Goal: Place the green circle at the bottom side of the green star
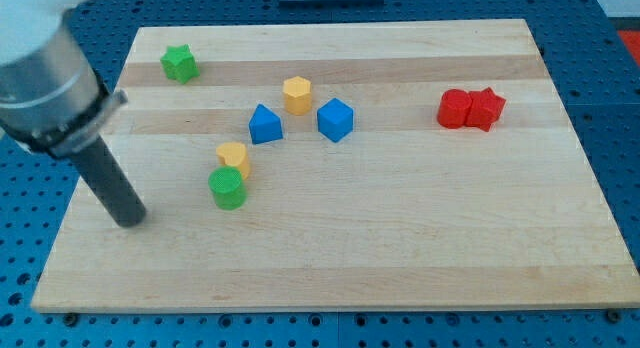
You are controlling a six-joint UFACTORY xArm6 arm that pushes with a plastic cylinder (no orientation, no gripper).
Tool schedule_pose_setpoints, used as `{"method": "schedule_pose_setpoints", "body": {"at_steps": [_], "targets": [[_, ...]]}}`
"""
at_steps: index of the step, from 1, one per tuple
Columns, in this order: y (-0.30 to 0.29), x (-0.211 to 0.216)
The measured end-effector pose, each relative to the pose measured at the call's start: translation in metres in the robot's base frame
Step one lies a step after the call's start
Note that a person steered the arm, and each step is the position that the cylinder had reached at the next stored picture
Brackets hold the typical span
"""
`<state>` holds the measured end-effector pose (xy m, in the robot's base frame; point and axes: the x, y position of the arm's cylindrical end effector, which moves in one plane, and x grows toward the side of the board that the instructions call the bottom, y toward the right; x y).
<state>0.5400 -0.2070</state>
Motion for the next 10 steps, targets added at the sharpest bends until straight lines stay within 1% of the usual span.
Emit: {"method": "schedule_pose_setpoints", "body": {"at_steps": [1, 2, 3, 4, 5, 6, 9, 10], "targets": [[0.072, 0.007], [0.095, 0.002], [0.098, 0.002], [0.116, 0.002], [0.116, -0.003], [0.108, -0.023], [0.035, -0.105], [0.024, -0.134]]}}
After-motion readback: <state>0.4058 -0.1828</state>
